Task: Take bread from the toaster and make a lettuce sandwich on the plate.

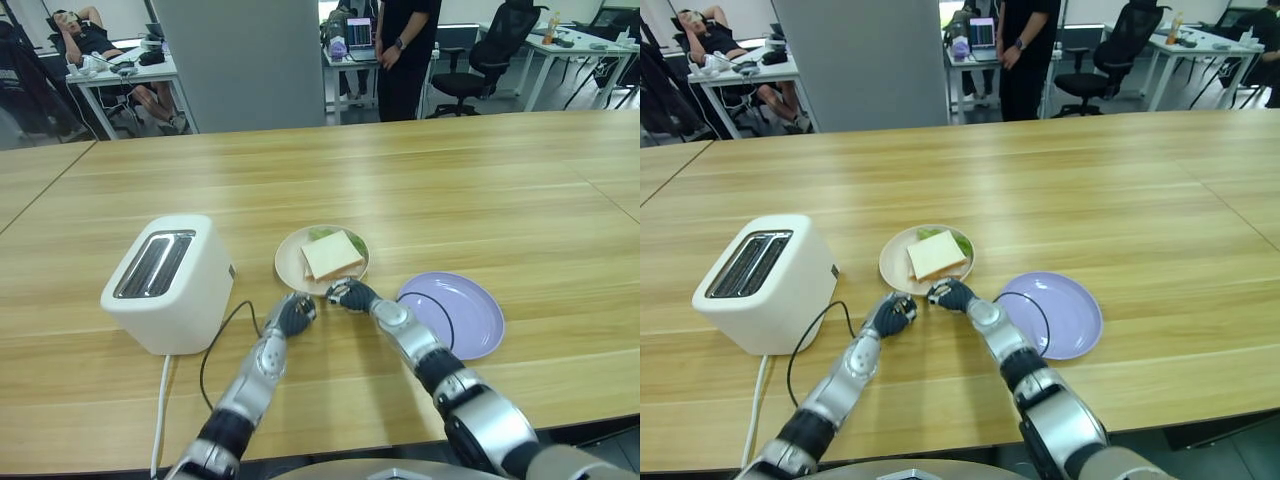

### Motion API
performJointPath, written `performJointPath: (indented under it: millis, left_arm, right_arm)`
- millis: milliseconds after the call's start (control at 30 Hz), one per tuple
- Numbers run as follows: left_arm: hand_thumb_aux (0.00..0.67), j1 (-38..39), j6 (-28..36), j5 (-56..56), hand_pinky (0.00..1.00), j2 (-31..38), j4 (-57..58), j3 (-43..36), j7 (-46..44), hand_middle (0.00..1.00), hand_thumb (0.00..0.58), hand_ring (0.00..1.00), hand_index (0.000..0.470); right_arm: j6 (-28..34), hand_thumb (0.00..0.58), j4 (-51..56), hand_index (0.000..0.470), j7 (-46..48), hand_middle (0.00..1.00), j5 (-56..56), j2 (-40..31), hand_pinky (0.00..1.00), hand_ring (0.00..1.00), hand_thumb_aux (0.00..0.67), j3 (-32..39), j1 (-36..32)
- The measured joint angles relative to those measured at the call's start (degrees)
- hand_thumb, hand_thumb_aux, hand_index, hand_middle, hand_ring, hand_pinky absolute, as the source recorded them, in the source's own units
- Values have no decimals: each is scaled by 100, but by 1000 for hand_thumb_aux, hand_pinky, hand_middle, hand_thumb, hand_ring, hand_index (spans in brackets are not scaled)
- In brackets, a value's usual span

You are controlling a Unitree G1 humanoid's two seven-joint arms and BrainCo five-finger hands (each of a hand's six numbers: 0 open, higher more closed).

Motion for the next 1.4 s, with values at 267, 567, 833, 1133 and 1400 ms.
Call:
performJointPath:
  millis: [267,567,833,1133,1400]
  left_arm:
    - [670,-362,-951,-223,502,-134,988,215,341,502,580,502,460]
    - [0,2621,-1336,-1310,0,-576,-2547,105,-610,0,0,0,0]
    - [0,4340,-1561,-1802,0,-761,-4956,-481,-1015,0,0,0,0]
    - [0,4006,-1373,-1063,0,-613,-5476,51,-768,0,0,0,0]
    - [0,4008,-1255,-649,0,-321,-5856,538,-725,0,0,0,0]
  right_arm:
    - [-439,580,809,460,-212,592,-3,61,592,592,670,-347,-398]
    - [994,0,-4741,0,1162,0,1097,-660,0,0,0,-592,3203]
    - [955,0,-7461,0,1648,0,1667,-1369,0,0,0,-669,5182]
    - [-1332,0,-7518,0,1043,0,503,-1644,0,0,0,-607,5327]
    - [-2697,0,-7009,0,116,0,-646,-2142,0,0,0,-1006,5520]
